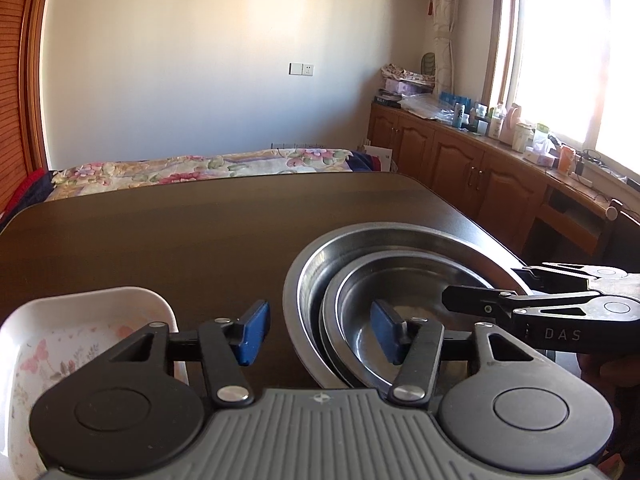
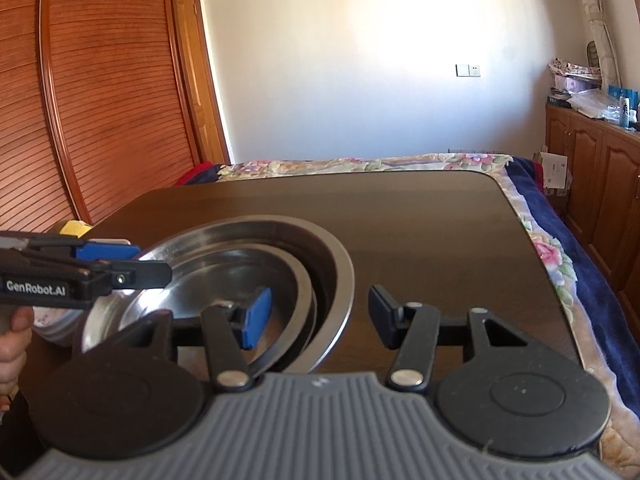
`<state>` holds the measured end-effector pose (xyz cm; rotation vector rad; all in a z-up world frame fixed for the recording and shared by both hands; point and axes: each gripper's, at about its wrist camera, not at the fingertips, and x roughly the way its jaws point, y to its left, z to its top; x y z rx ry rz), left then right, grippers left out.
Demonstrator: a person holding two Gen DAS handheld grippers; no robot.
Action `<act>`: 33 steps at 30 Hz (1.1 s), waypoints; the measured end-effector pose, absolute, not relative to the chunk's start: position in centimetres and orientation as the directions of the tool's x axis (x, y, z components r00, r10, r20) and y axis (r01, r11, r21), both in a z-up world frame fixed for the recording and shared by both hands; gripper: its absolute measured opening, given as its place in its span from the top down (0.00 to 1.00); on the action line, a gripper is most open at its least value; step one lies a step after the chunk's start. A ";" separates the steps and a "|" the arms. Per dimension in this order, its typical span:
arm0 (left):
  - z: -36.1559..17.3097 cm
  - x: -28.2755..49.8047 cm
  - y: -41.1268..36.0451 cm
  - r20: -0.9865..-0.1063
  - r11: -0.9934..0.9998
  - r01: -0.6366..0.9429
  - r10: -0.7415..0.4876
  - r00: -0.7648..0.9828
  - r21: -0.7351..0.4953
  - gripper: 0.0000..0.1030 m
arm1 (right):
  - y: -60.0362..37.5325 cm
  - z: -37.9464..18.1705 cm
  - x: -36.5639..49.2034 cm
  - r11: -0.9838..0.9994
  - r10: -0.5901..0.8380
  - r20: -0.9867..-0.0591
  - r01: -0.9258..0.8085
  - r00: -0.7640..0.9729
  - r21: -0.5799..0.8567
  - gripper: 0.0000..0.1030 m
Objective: Organize plates and bowls
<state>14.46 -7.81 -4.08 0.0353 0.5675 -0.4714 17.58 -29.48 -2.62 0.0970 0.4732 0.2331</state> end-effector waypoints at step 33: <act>-3.2 14.2 -7.0 -0.522 0.883 0.437 -0.458 0.719 -0.172 0.68 | -28.8 -2.1 17.9 0.969 0.240 -0.449 -0.185 0.861 0.162 0.70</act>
